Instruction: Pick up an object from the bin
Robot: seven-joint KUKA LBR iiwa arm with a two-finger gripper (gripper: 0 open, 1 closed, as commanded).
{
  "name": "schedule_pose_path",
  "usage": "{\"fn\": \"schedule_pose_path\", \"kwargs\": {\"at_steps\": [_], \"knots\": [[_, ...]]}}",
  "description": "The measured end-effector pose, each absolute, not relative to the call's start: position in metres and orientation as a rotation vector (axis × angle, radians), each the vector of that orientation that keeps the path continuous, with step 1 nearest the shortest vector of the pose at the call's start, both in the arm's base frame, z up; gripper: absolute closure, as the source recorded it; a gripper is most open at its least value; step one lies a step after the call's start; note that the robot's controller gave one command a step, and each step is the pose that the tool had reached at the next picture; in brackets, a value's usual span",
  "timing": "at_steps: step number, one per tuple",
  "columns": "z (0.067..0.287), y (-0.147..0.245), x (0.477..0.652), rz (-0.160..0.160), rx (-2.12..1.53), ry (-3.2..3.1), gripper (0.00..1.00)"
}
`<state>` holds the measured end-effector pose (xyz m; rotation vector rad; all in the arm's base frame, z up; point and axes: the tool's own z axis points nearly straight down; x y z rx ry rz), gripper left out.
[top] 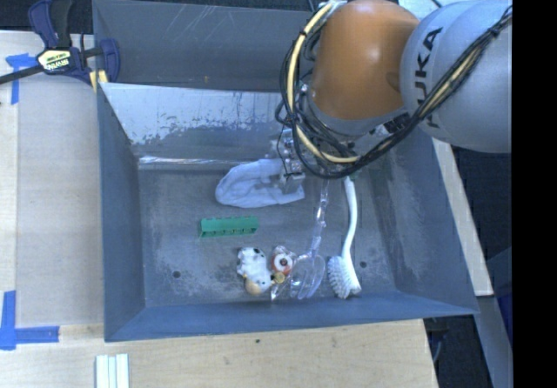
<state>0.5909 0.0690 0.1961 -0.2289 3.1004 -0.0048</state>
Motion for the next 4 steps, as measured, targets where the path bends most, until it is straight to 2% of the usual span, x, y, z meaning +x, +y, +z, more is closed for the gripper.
{"fn": "schedule_pose_path", "kwargs": {"at_steps": [1,2,3,4], "knots": [[0.148,0.045,0.605,-0.013,-0.706,3.028,1.00],[0.173,0.077,0.592,-0.004,-0.234,3.096,1.00],[0.079,0.037,0.611,-0.008,-0.410,3.081,1.00],[0.175,0.074,0.606,0.004,-0.256,3.074,1.00]]}}
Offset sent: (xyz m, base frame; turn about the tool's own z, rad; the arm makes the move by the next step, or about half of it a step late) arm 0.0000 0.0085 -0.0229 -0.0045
